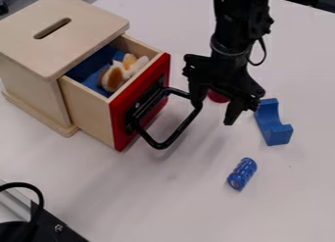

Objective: Open the drawer

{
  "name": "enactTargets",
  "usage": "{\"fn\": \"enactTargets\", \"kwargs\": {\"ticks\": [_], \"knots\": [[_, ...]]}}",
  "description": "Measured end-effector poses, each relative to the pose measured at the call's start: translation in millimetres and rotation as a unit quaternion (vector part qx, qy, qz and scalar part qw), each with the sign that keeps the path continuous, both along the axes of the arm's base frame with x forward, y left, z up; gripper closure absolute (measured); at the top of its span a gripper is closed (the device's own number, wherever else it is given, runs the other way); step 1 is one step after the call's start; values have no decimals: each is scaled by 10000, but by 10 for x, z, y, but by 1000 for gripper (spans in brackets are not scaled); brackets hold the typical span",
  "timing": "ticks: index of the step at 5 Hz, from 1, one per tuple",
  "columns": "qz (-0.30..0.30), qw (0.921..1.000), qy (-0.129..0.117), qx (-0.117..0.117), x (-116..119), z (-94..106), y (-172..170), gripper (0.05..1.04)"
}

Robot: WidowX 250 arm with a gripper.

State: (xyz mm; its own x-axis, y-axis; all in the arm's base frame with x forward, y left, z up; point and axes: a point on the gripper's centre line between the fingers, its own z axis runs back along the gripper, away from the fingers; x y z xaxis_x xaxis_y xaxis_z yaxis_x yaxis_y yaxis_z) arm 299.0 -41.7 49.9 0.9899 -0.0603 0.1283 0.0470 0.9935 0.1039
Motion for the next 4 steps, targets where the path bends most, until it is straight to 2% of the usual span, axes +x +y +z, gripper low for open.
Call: {"fn": "enactTargets", "kwargs": {"ticks": [1,3,4], "knots": [[98,9999,63,90,-21,-4,32,83],[369,9978,-541,87,-39,437,88,83],[424,9941,-998,-95,-84,625,79,83]]}}
